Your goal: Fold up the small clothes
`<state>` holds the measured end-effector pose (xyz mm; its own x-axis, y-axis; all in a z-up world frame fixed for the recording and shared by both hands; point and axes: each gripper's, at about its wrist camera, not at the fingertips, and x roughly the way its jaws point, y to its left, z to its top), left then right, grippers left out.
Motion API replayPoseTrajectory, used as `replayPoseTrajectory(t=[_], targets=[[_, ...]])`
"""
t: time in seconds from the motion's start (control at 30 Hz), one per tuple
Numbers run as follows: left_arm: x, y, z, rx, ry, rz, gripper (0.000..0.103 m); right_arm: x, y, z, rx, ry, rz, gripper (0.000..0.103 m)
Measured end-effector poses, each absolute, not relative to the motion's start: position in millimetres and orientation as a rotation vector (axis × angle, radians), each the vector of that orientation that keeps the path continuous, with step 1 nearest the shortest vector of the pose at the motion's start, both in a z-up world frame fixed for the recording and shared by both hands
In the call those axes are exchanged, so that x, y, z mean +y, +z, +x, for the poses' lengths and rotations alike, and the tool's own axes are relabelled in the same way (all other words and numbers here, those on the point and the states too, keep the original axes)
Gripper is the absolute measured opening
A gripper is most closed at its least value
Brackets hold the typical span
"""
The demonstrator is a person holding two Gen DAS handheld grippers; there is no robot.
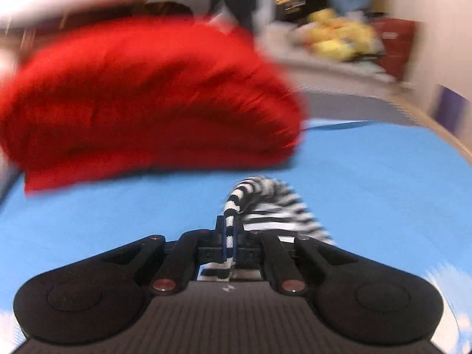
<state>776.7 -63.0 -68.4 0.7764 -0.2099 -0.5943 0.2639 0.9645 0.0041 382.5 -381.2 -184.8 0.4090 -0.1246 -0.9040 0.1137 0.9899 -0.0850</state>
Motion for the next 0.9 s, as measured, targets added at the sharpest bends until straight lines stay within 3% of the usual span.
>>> replayPoseTrajectory(t=[0.13, 0.23, 0.43, 0.47, 0.57, 0.73, 0.9], targets=[[-58, -18, 651, 0.514, -0.51, 0.158, 0.003, -377, -169, 380, 1.098, -0.132, 0.023, 0.017], [-45, -3, 534, 0.539, -0.713, 0.178, 0.003, -380, -158, 379, 1.069, -0.131, 0.082, 0.017], [6, -13, 364, 0.855, -0.827, 0.151, 0.007, -398, -121, 371, 0.927, -0.127, 0.275, 0.021], [18, -9, 354, 0.864, -0.792, 0.087, 0.011, -401, -117, 369, 0.906, -0.123, 0.307, 0.024], [45, 8, 359, 0.822, -0.56, -0.087, 0.037, -407, -114, 369, 0.88, -0.093, 0.417, 0.037], [51, -27, 409, 0.968, -0.289, -0.444, 0.037, -396, -134, 381, 0.939, -0.018, 0.573, 0.042], [40, -88, 431, 1.13, -0.15, -0.508, 0.037, -370, -158, 402, 0.986, 0.008, 0.634, 0.053]])
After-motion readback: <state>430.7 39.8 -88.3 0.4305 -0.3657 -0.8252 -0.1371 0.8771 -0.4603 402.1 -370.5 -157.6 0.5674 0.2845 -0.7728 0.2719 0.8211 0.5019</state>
